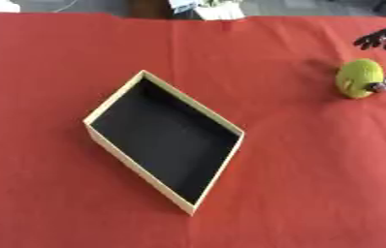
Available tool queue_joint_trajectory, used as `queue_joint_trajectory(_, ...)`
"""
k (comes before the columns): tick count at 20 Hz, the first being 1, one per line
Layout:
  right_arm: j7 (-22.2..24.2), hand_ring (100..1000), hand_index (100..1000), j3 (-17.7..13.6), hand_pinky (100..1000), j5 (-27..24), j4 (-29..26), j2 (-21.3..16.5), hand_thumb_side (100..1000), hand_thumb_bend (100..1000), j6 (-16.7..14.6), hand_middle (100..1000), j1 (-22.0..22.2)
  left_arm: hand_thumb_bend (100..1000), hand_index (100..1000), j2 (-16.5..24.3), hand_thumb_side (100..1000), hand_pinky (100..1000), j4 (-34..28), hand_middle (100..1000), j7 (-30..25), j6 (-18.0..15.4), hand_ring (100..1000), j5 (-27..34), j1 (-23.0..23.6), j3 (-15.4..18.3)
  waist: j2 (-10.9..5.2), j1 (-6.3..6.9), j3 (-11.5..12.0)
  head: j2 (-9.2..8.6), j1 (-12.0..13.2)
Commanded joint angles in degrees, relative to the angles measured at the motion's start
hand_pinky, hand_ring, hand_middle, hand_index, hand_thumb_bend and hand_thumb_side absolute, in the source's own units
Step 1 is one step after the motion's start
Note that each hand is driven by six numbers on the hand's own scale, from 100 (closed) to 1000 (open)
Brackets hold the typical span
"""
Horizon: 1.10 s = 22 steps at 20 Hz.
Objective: Pick up objects on the table and place them in the box.
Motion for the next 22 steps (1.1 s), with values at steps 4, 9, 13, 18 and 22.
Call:
queue_joint_trajectory(4,-2.5,927,1000,-0.3,957,3.2,4.7,-0.3,100,434,0.9,865,-2.4,165,693,0.7,693,579,-0.1,660,-0.8,0.1,609,-0.1,-0.3,0.6,-0.32,0.57,0.2,-1.11,-0.5)
queue_joint_trajectory(9,-2.4,922,1000,-0.4,958,5.2,7.4,0.2,102,430,0.9,835,-3.2,163,692,0.2,693,579,0.0,660,-1.2,0.1,609,-0.2,-0.3,0.6,0.14,0.68,0.2,-1.17,-0.5)
queue_joint_trajectory(13,-3.0,898,883,-0.7,941,4.4,6.2,0.2,100,410,-0.3,700,-2.9,163,691,-0.1,693,578,0.1,660,-1.5,0.3,607,-0.1,-0.2,0.6,0.30,0.67,0.1,-1.07,-0.4)
queue_joint_trajectory(18,-7.5,829,675,-1.7,899,2.3,1.7,-0.5,100,357,-0.7,526,-1.4,163,691,-0.2,693,578,0.1,660,-1.7,0.3,606,-0.1,-0.1,0.7,0.24,0.60,0.0,-1.13,-0.2)
queue_joint_trajectory(22,-13.2,768,617,-2.1,845,-0.6,0.4,-0.5,100,160,0.1,496,-0.5,164,691,-0.4,693,578,0.1,660,-1.9,0.5,606,0.0,-0.1,0.7,0.12,0.49,-0.1,-1.25,-0.2)
